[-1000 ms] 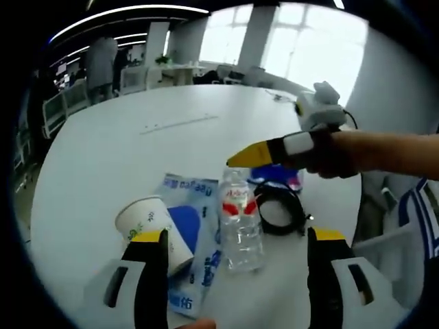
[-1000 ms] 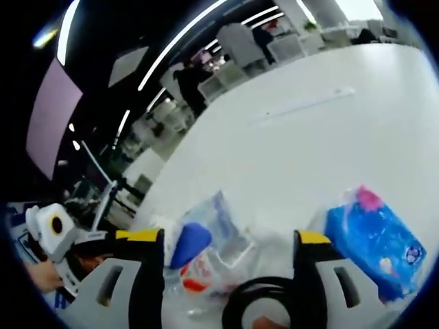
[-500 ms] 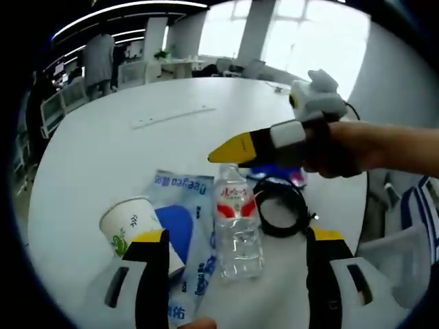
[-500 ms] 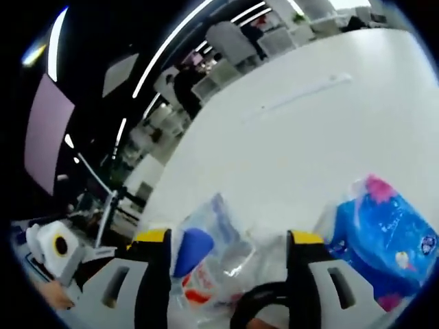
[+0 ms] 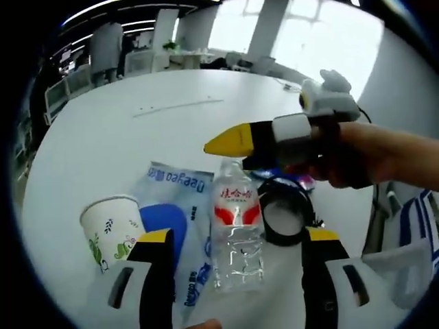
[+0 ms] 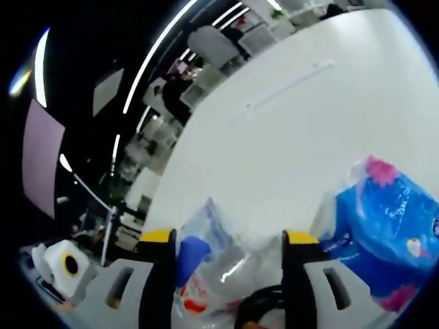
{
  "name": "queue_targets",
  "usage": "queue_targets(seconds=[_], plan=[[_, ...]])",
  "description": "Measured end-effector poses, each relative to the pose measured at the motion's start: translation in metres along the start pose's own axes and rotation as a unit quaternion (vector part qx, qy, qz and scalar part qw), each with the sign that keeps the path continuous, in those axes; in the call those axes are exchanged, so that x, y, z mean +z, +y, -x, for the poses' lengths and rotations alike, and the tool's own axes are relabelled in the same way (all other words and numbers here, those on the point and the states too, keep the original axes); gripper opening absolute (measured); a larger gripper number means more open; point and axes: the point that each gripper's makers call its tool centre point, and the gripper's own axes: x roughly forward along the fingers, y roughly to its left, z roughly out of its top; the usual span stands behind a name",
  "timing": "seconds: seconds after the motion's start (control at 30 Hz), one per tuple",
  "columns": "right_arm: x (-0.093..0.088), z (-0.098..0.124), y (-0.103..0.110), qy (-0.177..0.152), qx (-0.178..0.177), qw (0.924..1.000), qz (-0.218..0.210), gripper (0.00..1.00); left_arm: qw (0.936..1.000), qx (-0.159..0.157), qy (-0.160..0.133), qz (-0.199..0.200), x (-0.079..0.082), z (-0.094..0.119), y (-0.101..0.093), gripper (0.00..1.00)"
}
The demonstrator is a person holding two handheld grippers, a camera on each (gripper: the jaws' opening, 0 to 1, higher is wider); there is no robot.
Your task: Arrange the tabletop items into an orderly group along one side of the table until the central work area is clear of visible clutter.
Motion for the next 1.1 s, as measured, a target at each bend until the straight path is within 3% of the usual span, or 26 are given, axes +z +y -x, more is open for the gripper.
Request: queue_targets(seconds=[0.67, 0.93, 1.1], plan=[[0.002, -0.006, -0.005, -0.020, 0.014, 0.9981, -0.057, 0.48, 0.9995, -0.004, 0.032, 0.001, -0.016, -0.027, -0.005, 0.63], [0.003, -0.009, -0.007, -0.022, 0.024, 0.9973, -0.065, 0.45, 0.9991, 0.003, 0.040, 0.012, -0.017, -0.036, -0.001, 0.61], [0.003, -0.011, -0.009, -0.021, 0.029, 0.9969, -0.070, 0.42, 0.9991, 0.011, 0.037, 0.016, -0.014, -0.038, 0.003, 0.54]])
